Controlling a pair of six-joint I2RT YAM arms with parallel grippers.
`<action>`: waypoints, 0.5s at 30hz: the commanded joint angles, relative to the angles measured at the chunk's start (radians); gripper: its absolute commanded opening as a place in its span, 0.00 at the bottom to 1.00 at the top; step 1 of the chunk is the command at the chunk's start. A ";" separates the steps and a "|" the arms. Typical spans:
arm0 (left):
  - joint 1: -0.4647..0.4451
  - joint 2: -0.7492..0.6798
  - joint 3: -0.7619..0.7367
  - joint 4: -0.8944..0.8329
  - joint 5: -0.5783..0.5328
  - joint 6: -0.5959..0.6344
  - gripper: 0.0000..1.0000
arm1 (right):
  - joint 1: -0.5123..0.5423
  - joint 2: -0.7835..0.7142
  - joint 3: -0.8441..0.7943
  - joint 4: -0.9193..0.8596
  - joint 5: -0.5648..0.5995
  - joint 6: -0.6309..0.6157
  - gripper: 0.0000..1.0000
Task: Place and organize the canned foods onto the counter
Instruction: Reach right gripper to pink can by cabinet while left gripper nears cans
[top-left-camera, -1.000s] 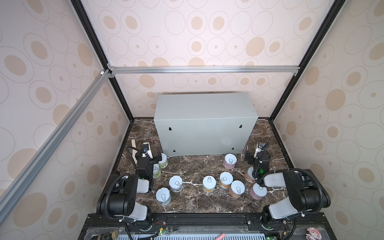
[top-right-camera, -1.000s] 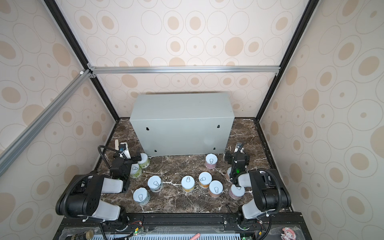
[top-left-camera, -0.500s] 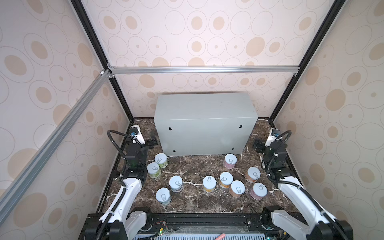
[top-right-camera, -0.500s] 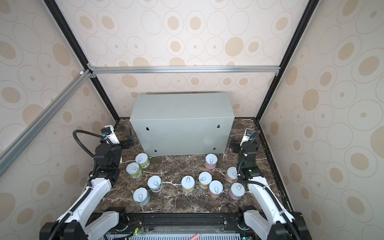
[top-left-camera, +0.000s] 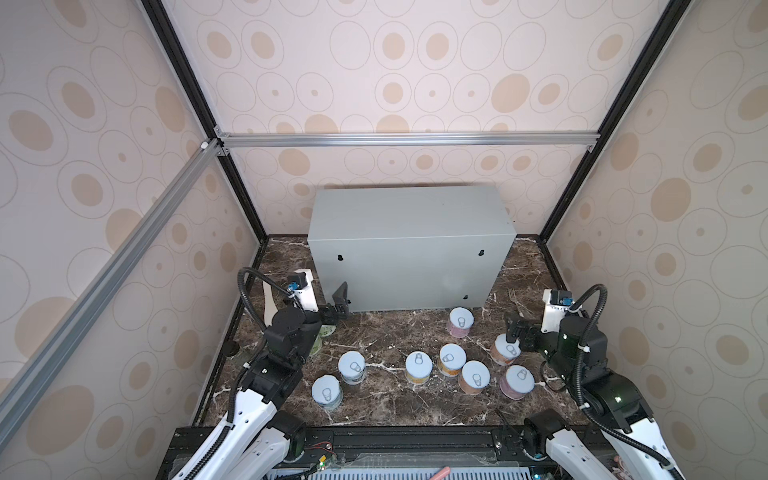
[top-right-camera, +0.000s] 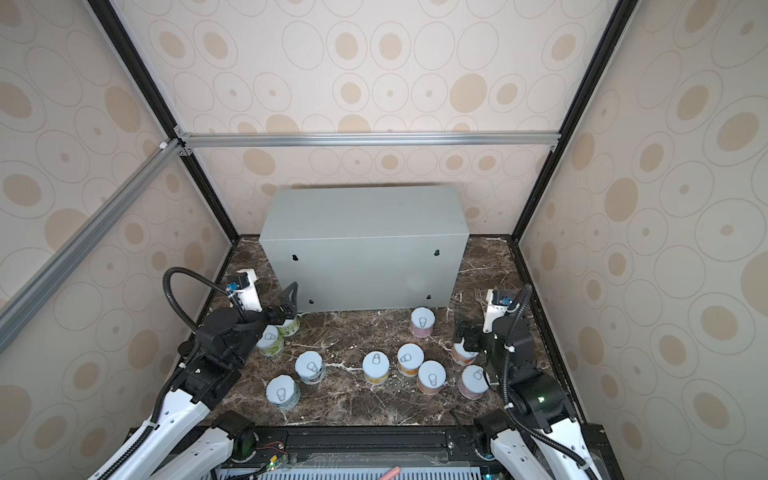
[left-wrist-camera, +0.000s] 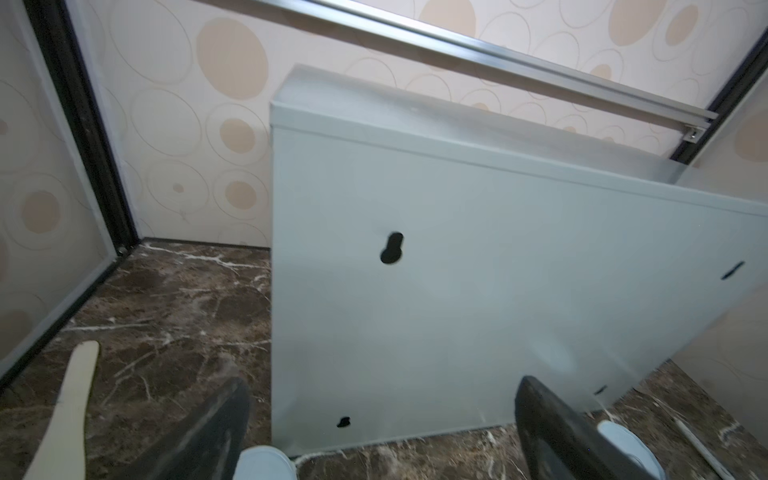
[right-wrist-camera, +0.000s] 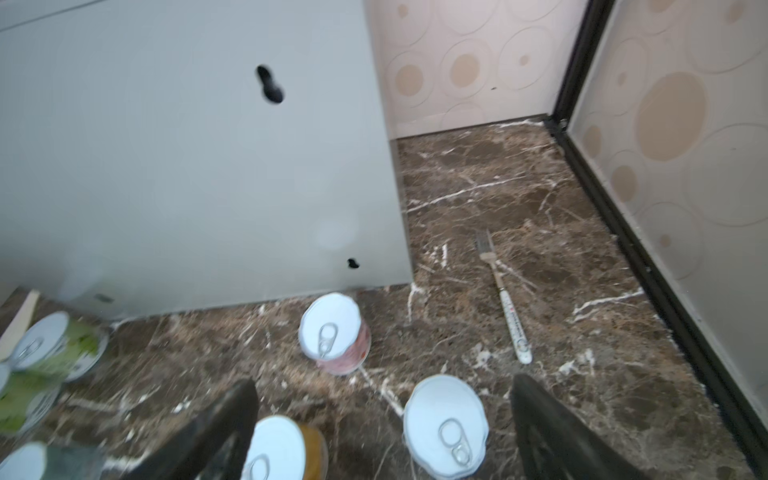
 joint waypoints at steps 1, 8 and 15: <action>-0.156 0.009 -0.034 -0.070 -0.185 -0.095 0.99 | 0.072 -0.028 -0.007 -0.177 -0.005 0.063 0.97; -0.436 0.152 -0.067 0.005 -0.421 -0.139 0.99 | 0.316 0.043 -0.072 -0.147 0.089 0.158 0.97; -0.519 0.288 -0.112 0.176 -0.456 -0.140 0.99 | 0.448 0.128 -0.199 0.062 0.208 0.164 0.99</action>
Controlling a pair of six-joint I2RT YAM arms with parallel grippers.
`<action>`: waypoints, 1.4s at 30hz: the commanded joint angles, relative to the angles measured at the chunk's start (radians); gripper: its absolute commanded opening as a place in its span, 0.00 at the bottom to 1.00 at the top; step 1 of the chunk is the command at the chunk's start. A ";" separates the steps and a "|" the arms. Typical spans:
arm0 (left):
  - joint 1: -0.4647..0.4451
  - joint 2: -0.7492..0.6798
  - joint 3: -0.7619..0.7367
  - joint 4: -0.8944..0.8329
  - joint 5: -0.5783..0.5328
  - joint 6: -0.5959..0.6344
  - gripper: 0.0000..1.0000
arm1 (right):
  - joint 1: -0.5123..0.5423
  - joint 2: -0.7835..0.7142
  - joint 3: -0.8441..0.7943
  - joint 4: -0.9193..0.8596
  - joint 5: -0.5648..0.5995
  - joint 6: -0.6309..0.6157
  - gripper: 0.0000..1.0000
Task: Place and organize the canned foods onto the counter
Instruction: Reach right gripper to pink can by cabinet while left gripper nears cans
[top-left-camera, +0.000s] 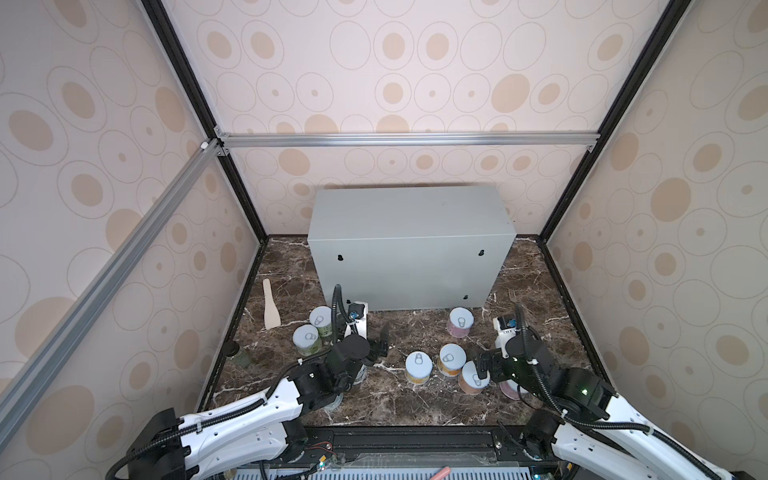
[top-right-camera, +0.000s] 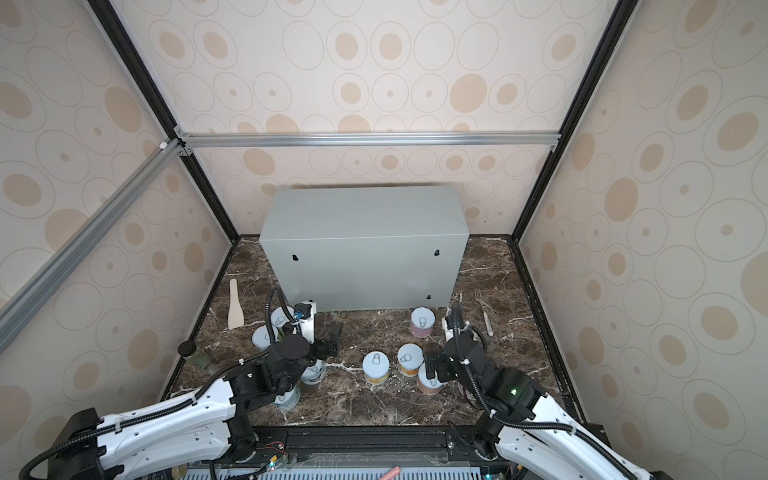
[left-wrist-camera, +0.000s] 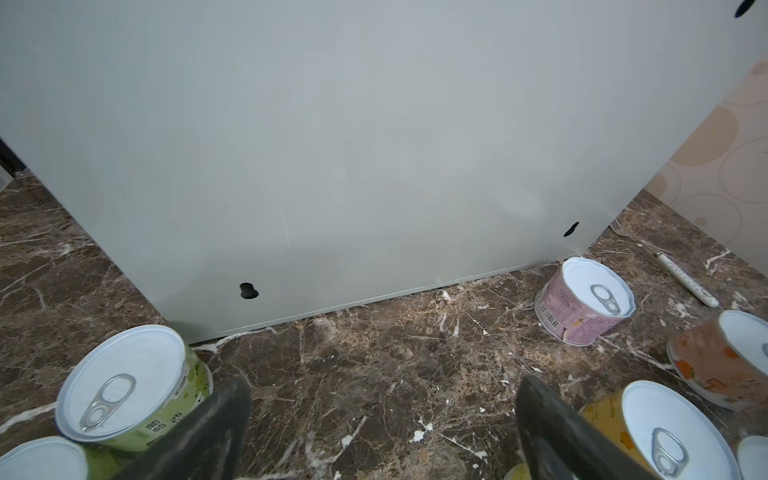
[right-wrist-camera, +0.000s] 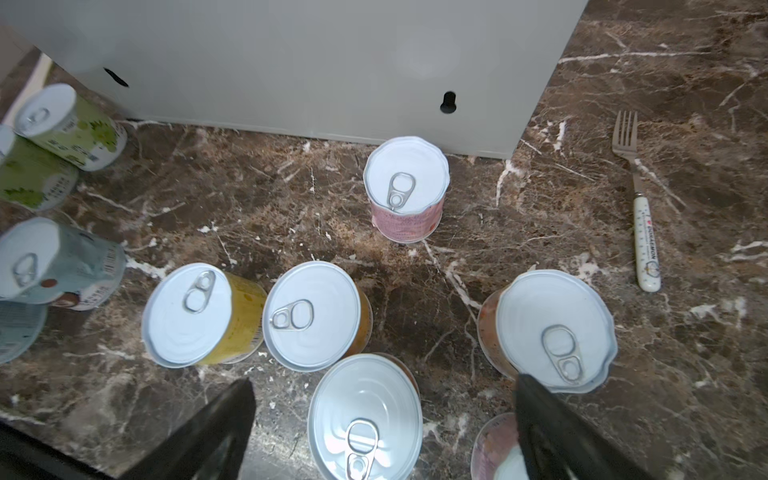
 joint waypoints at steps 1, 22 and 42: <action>-0.016 0.032 -0.031 0.137 -0.060 -0.028 0.99 | 0.013 0.042 -0.028 0.142 0.070 0.015 0.99; 0.076 0.331 -0.106 0.618 0.116 -0.018 0.99 | -0.109 0.650 0.068 0.549 0.043 0.052 0.99; 0.079 0.463 -0.163 0.855 0.126 0.038 0.99 | -0.201 0.872 0.023 0.845 0.030 0.070 0.99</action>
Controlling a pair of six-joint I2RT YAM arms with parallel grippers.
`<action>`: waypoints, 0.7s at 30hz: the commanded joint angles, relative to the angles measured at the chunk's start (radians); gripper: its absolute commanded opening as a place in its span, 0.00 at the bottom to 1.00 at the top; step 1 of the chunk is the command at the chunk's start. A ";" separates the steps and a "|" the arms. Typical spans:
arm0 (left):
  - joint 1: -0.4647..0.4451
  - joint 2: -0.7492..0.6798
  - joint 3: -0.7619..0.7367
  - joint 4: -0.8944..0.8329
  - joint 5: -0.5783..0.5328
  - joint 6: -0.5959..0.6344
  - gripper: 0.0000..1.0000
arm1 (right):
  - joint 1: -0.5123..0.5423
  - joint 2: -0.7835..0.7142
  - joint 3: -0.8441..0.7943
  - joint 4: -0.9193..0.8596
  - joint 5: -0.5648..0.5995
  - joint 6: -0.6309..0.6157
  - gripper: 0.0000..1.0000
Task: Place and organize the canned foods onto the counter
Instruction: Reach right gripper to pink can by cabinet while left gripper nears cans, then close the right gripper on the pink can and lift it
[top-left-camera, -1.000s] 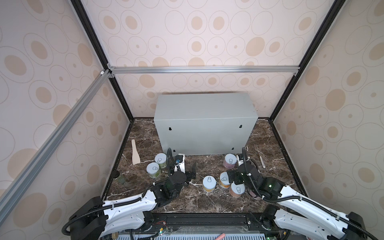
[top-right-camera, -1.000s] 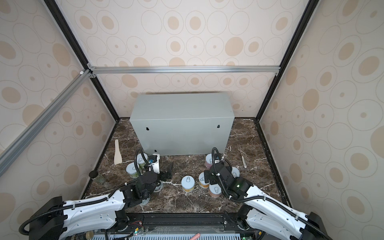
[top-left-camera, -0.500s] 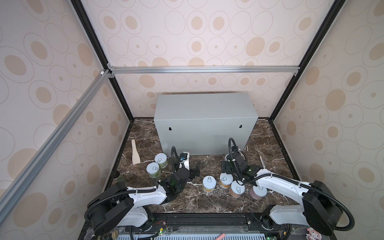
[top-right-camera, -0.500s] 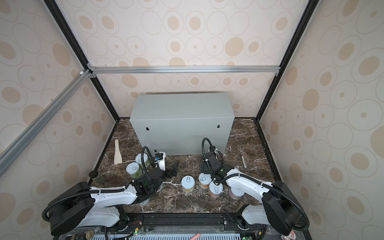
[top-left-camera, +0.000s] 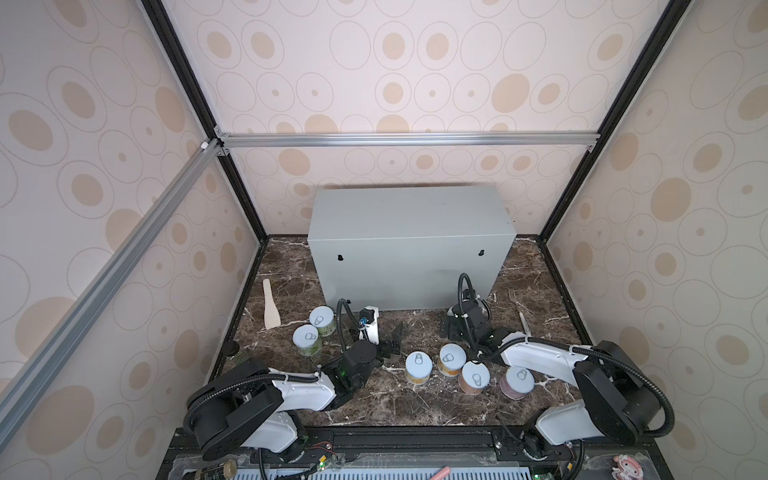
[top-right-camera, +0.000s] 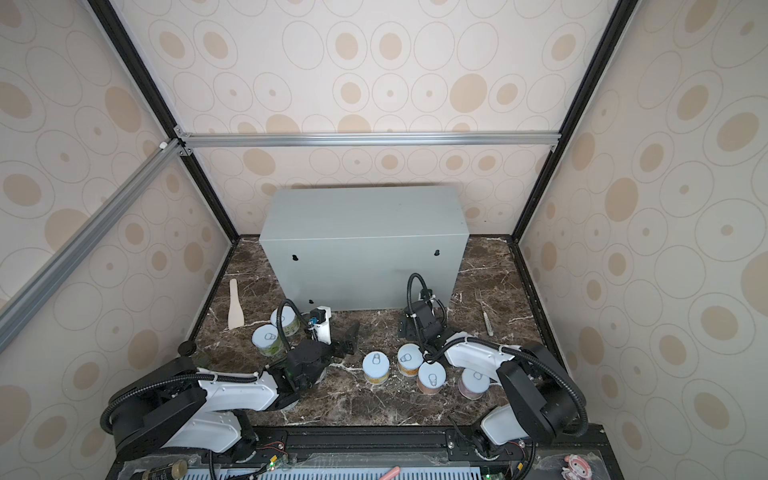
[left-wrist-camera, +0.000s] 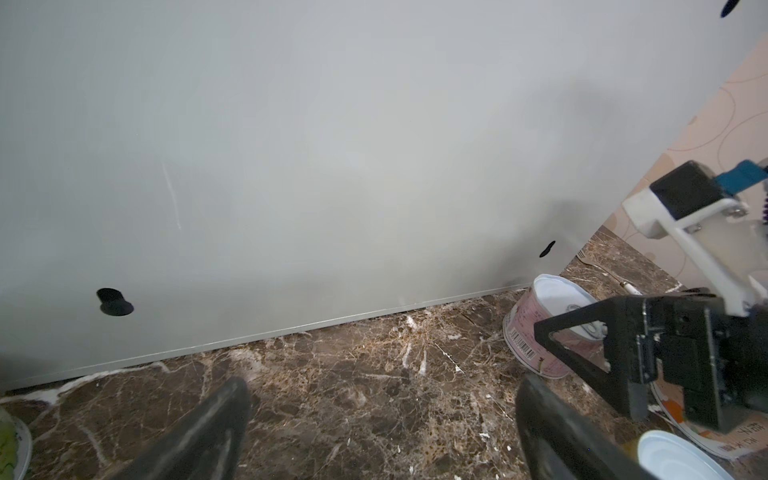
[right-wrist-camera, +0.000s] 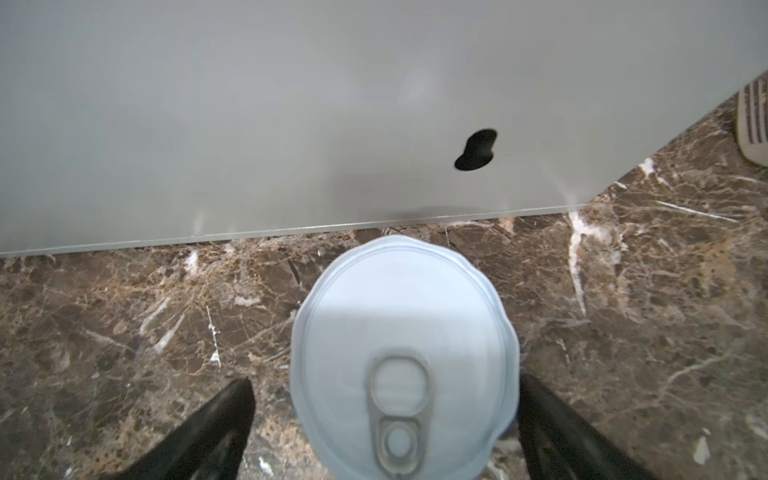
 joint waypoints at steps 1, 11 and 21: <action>0.005 0.024 0.012 0.053 0.004 0.023 0.99 | -0.007 0.035 -0.006 0.066 0.014 0.018 0.99; 0.006 0.052 0.023 0.058 0.002 0.027 0.99 | -0.012 0.145 0.016 0.149 0.031 0.018 0.94; 0.006 0.062 0.031 0.057 0.012 0.032 0.99 | -0.015 0.170 0.003 0.208 0.093 0.025 0.90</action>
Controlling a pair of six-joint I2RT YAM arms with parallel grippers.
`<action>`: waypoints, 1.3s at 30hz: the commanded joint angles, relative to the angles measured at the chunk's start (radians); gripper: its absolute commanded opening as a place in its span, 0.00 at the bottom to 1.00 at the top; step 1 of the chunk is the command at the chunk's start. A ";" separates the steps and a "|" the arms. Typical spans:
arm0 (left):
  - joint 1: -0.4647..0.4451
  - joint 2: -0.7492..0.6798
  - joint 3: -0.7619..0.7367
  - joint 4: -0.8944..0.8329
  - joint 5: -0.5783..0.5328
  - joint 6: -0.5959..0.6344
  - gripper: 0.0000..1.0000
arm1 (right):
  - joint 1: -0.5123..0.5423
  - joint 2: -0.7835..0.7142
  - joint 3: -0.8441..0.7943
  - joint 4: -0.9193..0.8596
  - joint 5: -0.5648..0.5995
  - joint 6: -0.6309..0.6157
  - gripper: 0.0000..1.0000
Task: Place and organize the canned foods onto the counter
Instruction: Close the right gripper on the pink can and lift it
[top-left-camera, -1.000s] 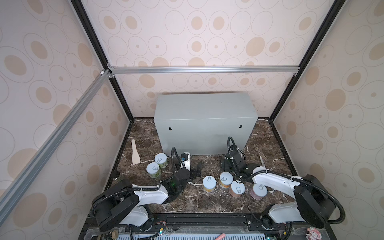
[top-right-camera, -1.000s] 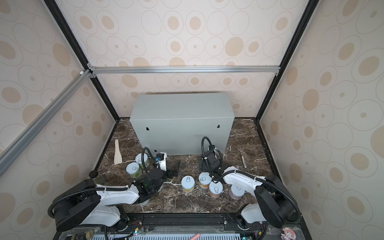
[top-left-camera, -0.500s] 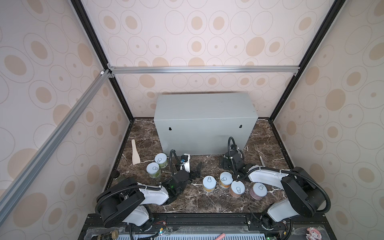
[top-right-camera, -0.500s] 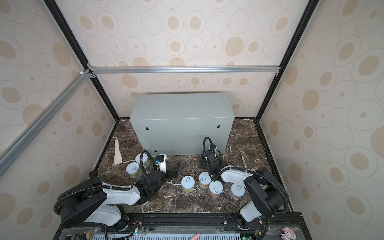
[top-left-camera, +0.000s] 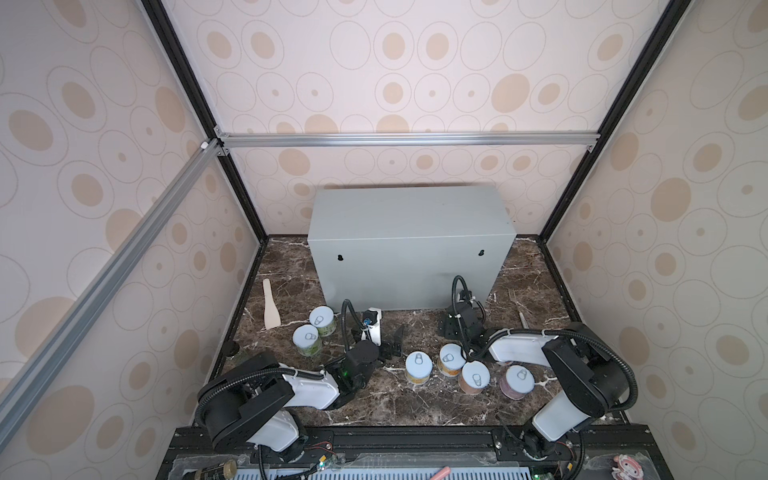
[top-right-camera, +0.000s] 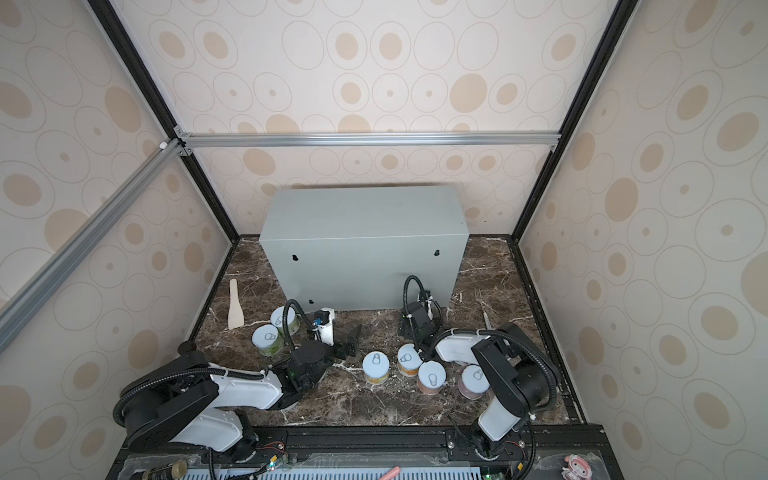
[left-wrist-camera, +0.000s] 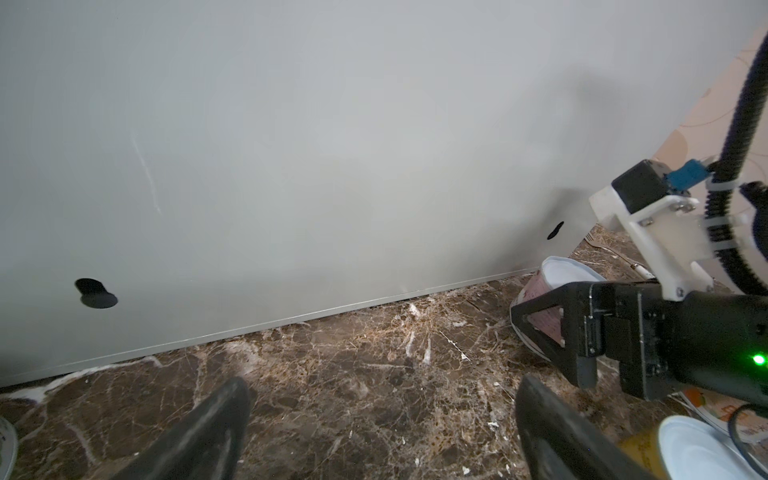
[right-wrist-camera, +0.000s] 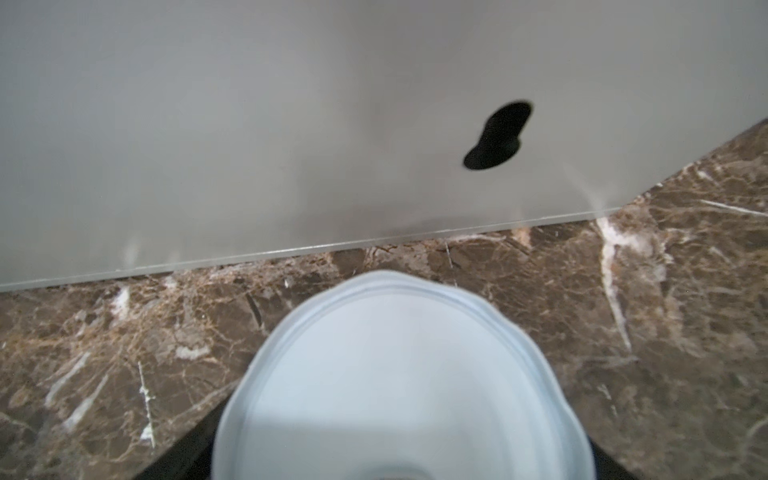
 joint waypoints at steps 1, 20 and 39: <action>0.006 0.008 0.030 0.026 0.001 0.018 0.99 | -0.005 0.010 0.001 0.043 0.044 0.011 0.89; 0.003 -0.081 -0.018 0.011 0.009 -0.020 0.99 | -0.003 -0.141 -0.017 -0.063 0.044 -0.033 0.59; -0.001 -0.338 0.027 -0.328 0.084 -0.075 0.99 | -0.002 -0.533 0.093 -0.530 -0.098 -0.128 0.56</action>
